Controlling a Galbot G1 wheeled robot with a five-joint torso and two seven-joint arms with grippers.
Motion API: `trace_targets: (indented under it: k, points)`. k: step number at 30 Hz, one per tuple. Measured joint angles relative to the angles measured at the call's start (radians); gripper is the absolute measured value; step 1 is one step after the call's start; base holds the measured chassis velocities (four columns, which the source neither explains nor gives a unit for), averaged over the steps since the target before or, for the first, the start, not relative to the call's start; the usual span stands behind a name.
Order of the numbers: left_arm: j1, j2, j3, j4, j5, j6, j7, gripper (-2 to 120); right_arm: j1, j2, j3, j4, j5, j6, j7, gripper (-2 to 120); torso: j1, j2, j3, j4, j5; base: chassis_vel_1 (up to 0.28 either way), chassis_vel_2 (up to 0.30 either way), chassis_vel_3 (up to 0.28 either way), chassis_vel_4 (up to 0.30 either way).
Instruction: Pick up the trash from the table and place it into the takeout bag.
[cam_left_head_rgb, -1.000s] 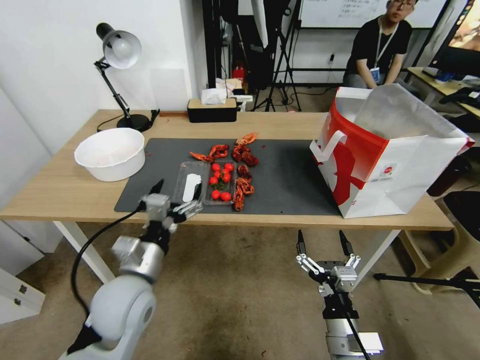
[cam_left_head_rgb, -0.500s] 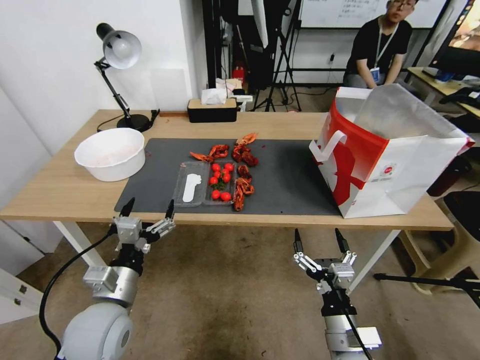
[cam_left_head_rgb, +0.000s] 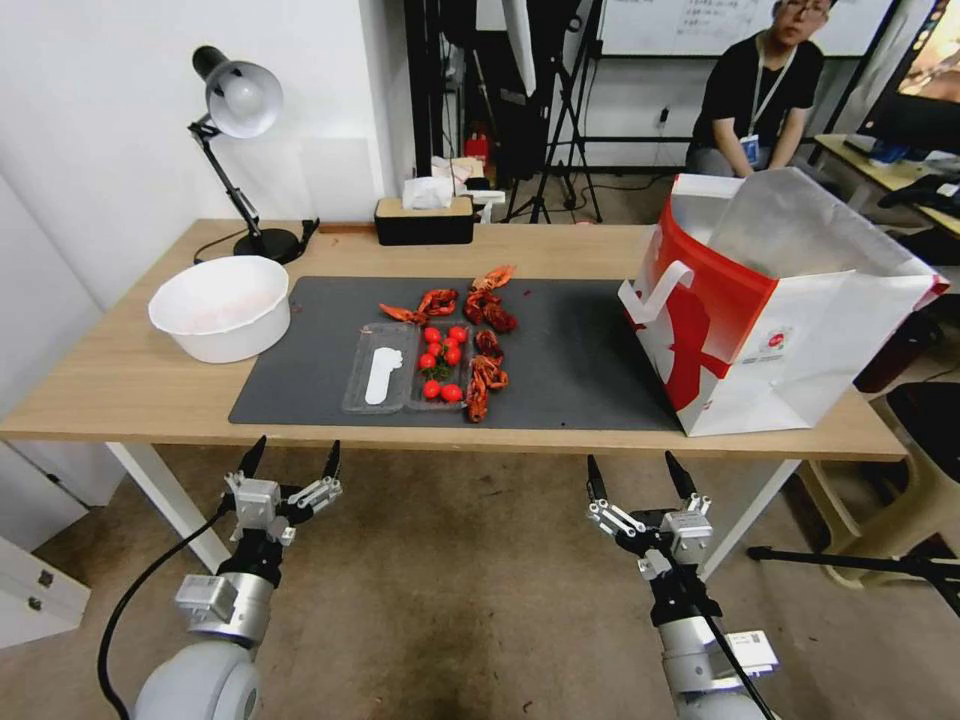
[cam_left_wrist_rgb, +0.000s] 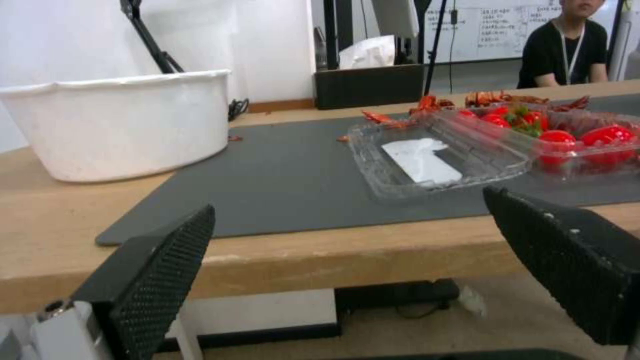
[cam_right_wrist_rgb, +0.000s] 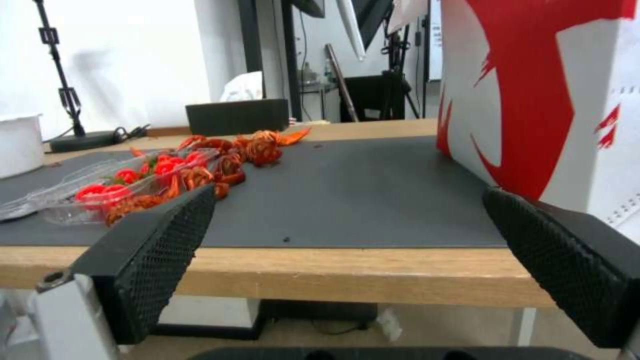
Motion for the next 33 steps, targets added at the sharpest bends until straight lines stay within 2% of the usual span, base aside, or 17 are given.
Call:
trace_targets:
  k: [33]
  points:
    - [0.004,-0.002,-0.002,-0.007,0.003,-0.005,0.005,100,0.008,0.006,-0.003,-0.018,0.002,-0.003,-0.004,100,0.000,0.000,0.000,0.0000,0.0000,0.000,0.000,0.000,0.000]
